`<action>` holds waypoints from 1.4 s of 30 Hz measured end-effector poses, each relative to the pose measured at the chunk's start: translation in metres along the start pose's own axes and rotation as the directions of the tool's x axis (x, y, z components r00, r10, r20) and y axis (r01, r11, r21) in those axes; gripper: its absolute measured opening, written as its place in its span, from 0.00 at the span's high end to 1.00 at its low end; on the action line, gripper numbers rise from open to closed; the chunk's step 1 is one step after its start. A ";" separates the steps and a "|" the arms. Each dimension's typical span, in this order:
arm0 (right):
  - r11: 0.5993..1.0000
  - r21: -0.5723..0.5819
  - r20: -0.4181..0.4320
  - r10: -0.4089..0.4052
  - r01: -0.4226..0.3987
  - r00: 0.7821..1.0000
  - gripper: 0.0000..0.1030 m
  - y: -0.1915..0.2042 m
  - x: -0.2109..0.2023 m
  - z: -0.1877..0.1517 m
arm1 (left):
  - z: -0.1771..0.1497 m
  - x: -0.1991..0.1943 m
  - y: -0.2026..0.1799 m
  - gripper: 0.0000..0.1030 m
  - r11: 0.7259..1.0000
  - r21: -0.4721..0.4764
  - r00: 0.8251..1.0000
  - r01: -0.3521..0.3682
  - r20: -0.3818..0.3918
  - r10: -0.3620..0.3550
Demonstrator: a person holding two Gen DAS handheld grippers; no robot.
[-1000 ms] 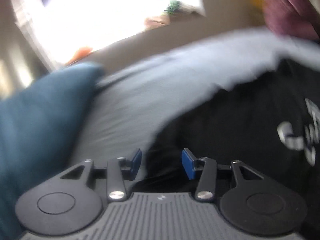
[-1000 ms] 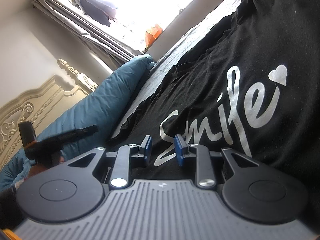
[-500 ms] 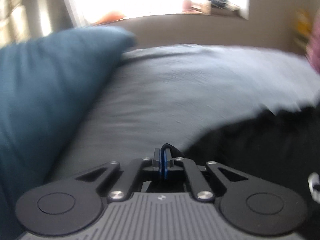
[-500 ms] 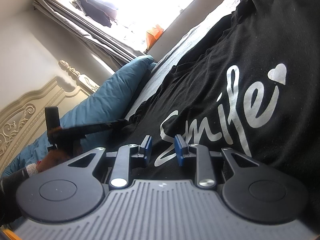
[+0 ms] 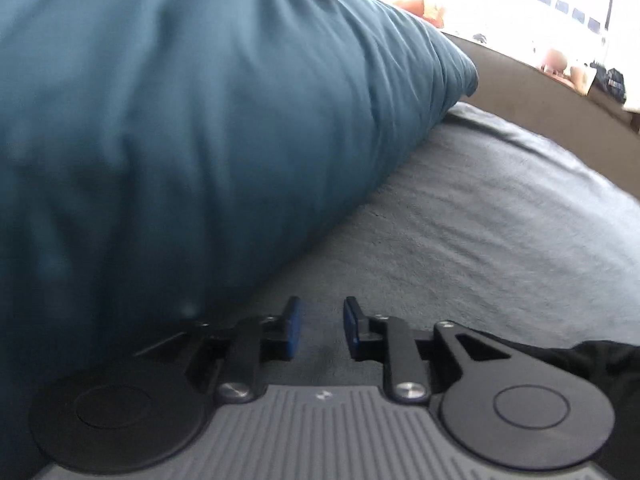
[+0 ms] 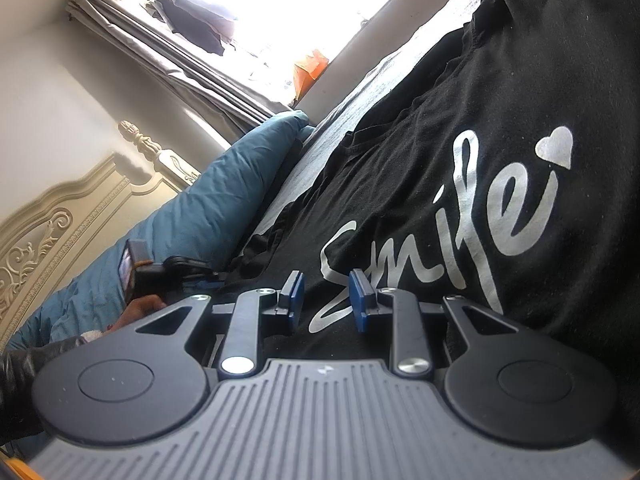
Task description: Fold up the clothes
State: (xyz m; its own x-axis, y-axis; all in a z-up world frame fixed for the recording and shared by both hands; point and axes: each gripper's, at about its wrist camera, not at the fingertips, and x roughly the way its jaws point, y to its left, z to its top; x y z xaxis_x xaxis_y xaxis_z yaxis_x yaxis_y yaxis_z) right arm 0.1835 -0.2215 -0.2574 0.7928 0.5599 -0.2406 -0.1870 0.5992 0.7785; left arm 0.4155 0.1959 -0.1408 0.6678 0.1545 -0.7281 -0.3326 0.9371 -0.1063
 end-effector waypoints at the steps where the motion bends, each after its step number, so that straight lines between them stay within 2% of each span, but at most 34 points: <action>1: 1.000 0.000 0.000 0.000 0.000 1.000 0.77 0.000 0.000 0.000 | -0.003 -0.012 0.006 0.76 0.999 -0.020 0.999 0.041 -0.006 -0.042; 3: 1.000 -0.001 0.000 0.000 0.000 1.000 0.77 0.000 0.000 0.000 | -0.010 -0.035 0.014 0.68 0.992 -0.056 0.993 0.112 -0.037 -0.115; 7: 1.000 -0.001 0.001 -0.001 0.001 1.000 0.77 0.000 0.001 0.000 | -0.032 -0.083 0.023 0.65 0.975 -0.096 0.975 0.201 -0.081 -0.209; 10: 1.000 -0.002 0.001 -0.001 0.001 1.000 0.77 0.001 0.001 0.000 | -0.043 -0.123 0.023 0.60 0.971 -0.052 0.968 0.233 -0.081 -0.237; 12: 1.000 -0.002 0.000 -0.003 0.003 1.000 0.77 0.001 0.001 0.000 | -0.044 -0.145 0.020 0.53 0.975 -0.012 0.970 0.221 -0.101 -0.221; 16: 1.000 -0.005 -0.001 -0.008 0.008 1.000 0.77 0.003 0.001 0.000 | -0.067 -0.180 0.020 0.51 0.970 0.083 0.960 0.230 -0.181 -0.213; 19: 1.000 -0.010 -0.006 -0.019 0.019 1.000 0.77 0.005 0.002 0.001 | -0.106 -0.199 0.020 0.50 0.946 0.101 0.929 0.309 -0.243 -0.278; 22: 1.000 -0.005 -0.021 -0.031 0.031 0.999 0.77 0.007 0.002 0.003 | -0.160 -0.203 0.012 0.50 0.909 0.084 0.880 0.408 -0.303 -0.367; 25: 0.996 -0.022 -0.085 -0.085 0.083 0.993 0.74 0.021 0.006 0.013 | -0.208 -0.204 0.008 0.53 0.875 0.054 0.832 0.481 -0.342 -0.436; 27: 0.994 -0.074 -0.150 -0.087 0.076 0.985 0.59 0.042 0.010 0.025 | -0.233 -0.204 0.006 0.58 0.862 0.068 0.819 0.502 -0.358 -0.448; 30: 0.994 -0.110 -0.221 -0.039 0.014 0.975 0.58 0.078 0.011 0.035 | -0.253 -0.205 0.006 0.60 0.854 0.131 0.833 0.504 -0.332 -0.441; 32: 0.989 -0.147 -0.246 -0.058 0.022 0.968 0.58 0.099 0.006 0.036 | -0.256 -0.204 0.009 0.60 0.847 0.152 0.839 0.509 -0.310 -0.448; 34: 0.988 -0.150 -0.257 -0.066 0.028 0.964 0.58 0.112 -0.005 0.034 | -0.258 -0.209 0.010 0.60 0.840 0.144 0.830 0.524 -0.310 -0.464; 37: 0.994 -0.094 -0.251 -0.075 0.053 0.965 0.58 0.116 -0.032 0.024 | -0.263 -0.205 0.001 0.62 0.824 0.136 0.812 0.550 -0.316 -0.490; 38: 0.995 -0.083 -0.245 -0.082 0.063 0.966 0.58 0.115 -0.043 0.020 | -0.266 -0.206 -0.001 0.66 0.822 0.142 0.813 0.551 -0.312 -0.491; 40: 0.995 -0.062 -0.231 -0.096 0.084 0.968 0.58 0.113 -0.066 0.012 | -0.276 -0.209 -0.002 0.78 0.837 0.161 0.837 0.522 -0.287 -0.467; 42: 0.992 -0.038 -0.218 -0.127 0.121 0.968 0.58 0.105 -0.089 0.003 | -0.279 -0.211 0.004 0.95 0.862 0.104 0.849 0.496 -0.270 -0.455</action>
State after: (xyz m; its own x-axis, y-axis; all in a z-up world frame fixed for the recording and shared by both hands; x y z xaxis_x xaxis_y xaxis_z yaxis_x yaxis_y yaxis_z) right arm 0.0950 -0.2101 -0.1530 0.6643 0.5906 -0.4581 -0.1114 0.6843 0.7207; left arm 0.0874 0.0799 -0.1767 0.5381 -0.3799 -0.7524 0.1138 0.9172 -0.3818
